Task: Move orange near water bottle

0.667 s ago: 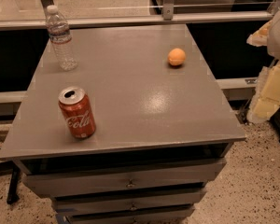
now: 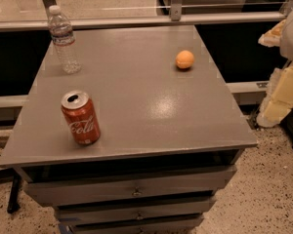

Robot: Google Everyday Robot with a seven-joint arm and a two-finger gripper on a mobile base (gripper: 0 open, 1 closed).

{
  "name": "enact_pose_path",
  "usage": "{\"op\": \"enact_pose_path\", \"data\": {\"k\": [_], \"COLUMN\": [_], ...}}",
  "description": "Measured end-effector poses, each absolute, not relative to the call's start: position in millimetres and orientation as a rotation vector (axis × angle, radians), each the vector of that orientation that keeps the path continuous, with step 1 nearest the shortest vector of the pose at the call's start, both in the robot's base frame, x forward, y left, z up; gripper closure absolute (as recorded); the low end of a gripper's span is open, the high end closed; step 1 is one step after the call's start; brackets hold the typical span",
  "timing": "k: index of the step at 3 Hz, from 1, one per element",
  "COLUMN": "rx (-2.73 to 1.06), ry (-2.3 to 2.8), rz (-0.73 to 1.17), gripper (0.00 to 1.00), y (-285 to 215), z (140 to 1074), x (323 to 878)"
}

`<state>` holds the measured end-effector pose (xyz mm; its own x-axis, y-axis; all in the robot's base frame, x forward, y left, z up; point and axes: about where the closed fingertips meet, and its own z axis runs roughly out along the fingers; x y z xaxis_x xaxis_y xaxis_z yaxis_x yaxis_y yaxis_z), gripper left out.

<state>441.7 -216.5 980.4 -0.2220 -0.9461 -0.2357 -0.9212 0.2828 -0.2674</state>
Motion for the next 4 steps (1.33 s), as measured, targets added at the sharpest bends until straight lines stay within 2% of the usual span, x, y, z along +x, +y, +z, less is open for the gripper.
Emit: {"op": "enact_pose_path", "data": {"k": [1,4], "rx": [-1.609,-1.317], "ry": [2.182,1.996], "rz": [-0.059,0.086], "gripper": [0.00,0.00], "y": [-213.3,-173.0], "z": [964.9,905.2], "x": [464.1,605.7]}}
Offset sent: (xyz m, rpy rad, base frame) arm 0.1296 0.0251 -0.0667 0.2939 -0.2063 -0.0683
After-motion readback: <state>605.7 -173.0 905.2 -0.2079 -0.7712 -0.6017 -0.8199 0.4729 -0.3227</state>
